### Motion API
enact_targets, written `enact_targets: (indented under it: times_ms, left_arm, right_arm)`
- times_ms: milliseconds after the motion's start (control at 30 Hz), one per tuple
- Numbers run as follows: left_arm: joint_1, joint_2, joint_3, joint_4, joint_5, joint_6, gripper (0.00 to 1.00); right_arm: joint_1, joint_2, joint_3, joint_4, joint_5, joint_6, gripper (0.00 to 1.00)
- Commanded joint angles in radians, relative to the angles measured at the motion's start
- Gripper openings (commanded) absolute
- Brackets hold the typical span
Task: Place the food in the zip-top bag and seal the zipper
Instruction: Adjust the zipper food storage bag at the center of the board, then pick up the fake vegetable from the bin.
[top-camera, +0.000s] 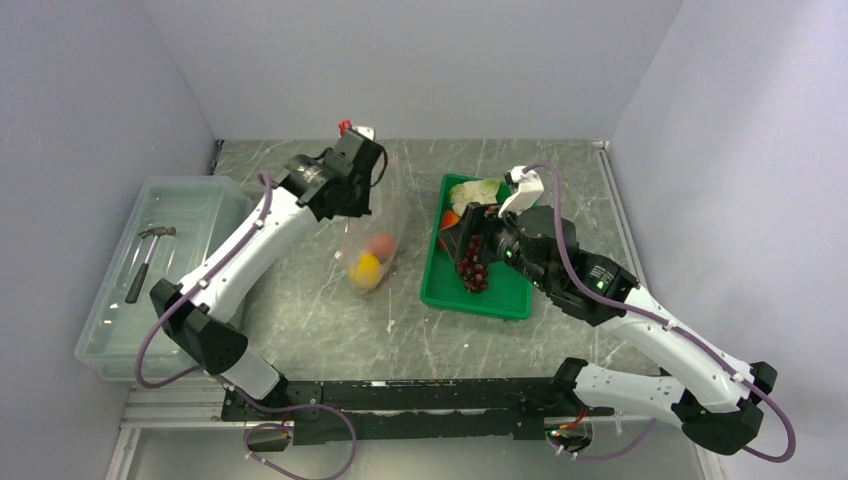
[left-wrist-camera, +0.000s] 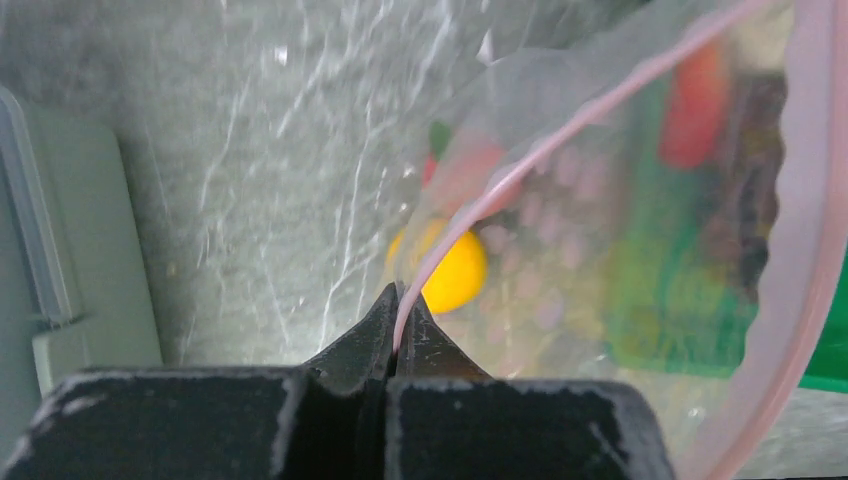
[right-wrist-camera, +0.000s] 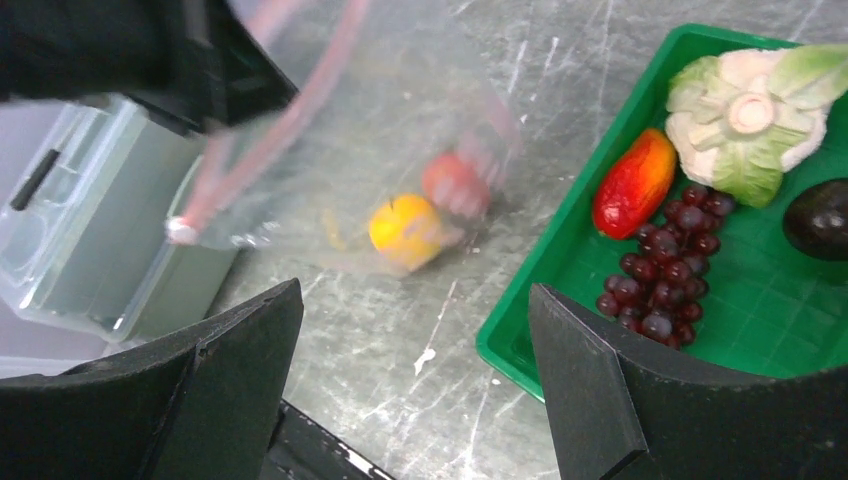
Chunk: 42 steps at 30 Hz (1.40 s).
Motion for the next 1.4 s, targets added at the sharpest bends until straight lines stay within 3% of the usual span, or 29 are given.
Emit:
enact_targets:
  times_ms: [0,133,500,833,1033,1367]
  left_arm:
    - [-0.002,-0.054,0.208,-0.062,0.028,0.056,0.0]
    - [-0.002,-0.042,0.291,-0.136,0.029,0.074,0.0]
    - [-0.001,-0.087,0.261,-0.153,0.053,0.102,0.0]
    - [-0.002,-0.155,0.141,-0.146,0.074,0.09,0.0]
    - [-0.001,-0.193,0.061,-0.104,0.08,0.071,0.0]
    - [-0.002,-0.181,0.117,-0.167,-0.061,0.095,0.0]
  right_arm:
    - [0.003,0.005,0.027,-0.066,0.103,-0.028,0.87]
    - [0.002,0.05,0.056,-0.127,0.18,-0.043,0.88]
    - [-0.041,0.182,0.096,-0.184,0.274,-0.088,0.89]
    - [-0.236,0.256,0.065,-0.147,0.104,-0.133,0.88]
    - [-0.278,0.321,0.029,-0.137,0.037,-0.132,0.89]
    - [-0.376,0.45,-0.031,-0.085,0.031,-0.111,0.9]
